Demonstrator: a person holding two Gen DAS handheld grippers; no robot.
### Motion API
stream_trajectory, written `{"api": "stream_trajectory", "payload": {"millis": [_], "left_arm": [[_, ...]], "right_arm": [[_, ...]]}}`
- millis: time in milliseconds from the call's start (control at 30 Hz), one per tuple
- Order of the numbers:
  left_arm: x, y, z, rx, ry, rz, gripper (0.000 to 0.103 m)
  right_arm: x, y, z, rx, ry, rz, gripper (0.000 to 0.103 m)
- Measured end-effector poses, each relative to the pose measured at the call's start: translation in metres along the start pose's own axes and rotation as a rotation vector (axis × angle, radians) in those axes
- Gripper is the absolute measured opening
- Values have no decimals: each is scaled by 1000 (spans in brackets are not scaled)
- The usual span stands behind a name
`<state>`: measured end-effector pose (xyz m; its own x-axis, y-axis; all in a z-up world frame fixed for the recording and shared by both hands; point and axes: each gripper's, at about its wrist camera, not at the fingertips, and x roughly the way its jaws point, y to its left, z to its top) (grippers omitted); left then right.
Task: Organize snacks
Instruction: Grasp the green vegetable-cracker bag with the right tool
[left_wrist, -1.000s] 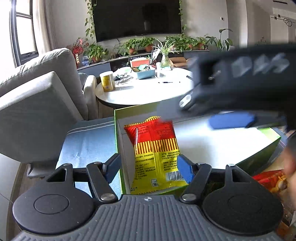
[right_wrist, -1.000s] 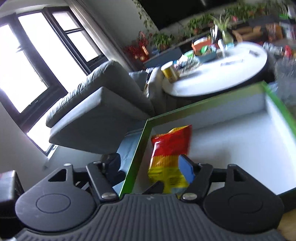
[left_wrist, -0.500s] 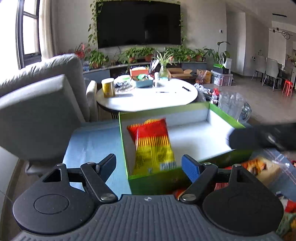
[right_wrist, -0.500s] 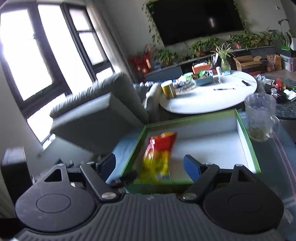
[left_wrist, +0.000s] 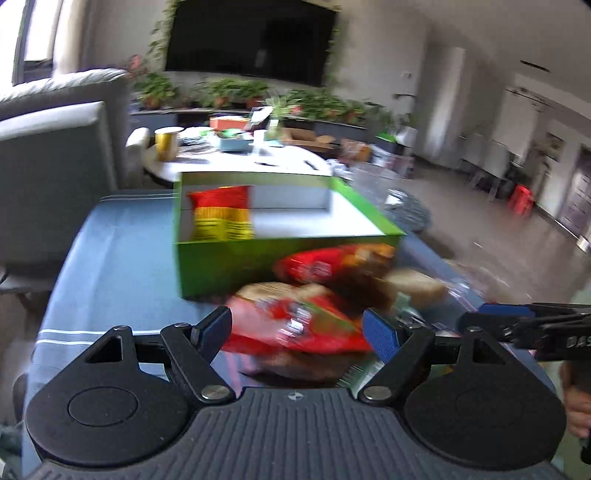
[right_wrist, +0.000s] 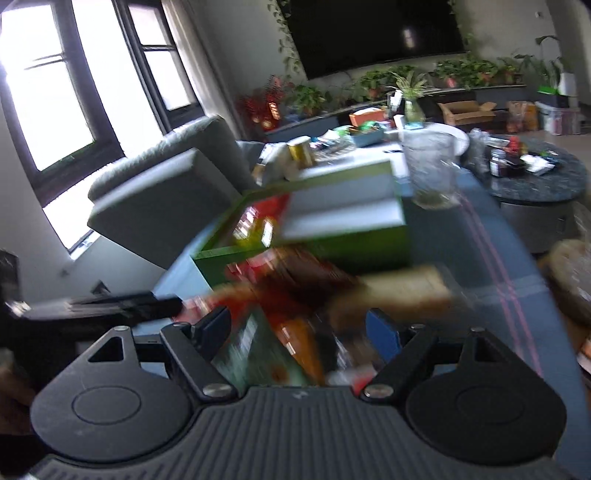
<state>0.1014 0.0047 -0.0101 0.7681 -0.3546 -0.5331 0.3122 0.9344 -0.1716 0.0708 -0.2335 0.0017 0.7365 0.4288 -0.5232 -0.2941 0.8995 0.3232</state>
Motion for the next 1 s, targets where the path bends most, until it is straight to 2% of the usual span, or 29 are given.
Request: {"api": "stream_trajectory", "payload": {"millis": [200, 333, 467, 667, 833, 900, 1000], "left_arm": [[2, -31, -21, 129, 10, -63, 76], [9, -46, -26, 186, -1, -70, 76], [19, -46, -26, 169, -21, -90, 77], [22, -42, -26, 140, -27, -140, 79], [16, -36, -26, 89, 2, -193, 79], [11, -36, -29, 98, 13, -215, 79], [10, -40, -36, 139, 38, -215, 79]], "right_arm": [[-25, 2, -32, 3, -15, -33, 67], [-27, 3, -42, -19, 30, -58, 67], [-16, -3, -49, 52, 76, -8, 67], [3, -4, -52, 90, 92, -25, 67], [4, -10, -55, 108, 68, -25, 67], [0, -15, -55, 131, 51, -15, 63], [-4, -19, -53, 124, 28, -33, 63]]}}
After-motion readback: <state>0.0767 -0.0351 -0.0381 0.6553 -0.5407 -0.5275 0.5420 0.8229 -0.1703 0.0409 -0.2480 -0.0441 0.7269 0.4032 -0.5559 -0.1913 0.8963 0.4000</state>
